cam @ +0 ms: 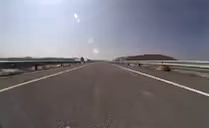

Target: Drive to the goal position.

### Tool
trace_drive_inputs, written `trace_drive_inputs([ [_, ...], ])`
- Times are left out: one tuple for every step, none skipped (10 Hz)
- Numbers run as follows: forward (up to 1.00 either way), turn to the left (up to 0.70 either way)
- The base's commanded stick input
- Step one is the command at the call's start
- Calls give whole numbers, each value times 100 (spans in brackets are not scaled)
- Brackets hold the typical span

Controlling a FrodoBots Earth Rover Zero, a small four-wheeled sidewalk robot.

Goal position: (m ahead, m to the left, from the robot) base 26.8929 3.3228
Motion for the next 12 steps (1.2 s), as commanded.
trace_drive_inputs([
  [100,0],
  [100,0],
  [100,0],
  [100,0],
  [100,0],
  [100,0],
  [100,0],
  [100,0],
  [100,0],
  [100,0],
  [100,0],
  [100,0],
])
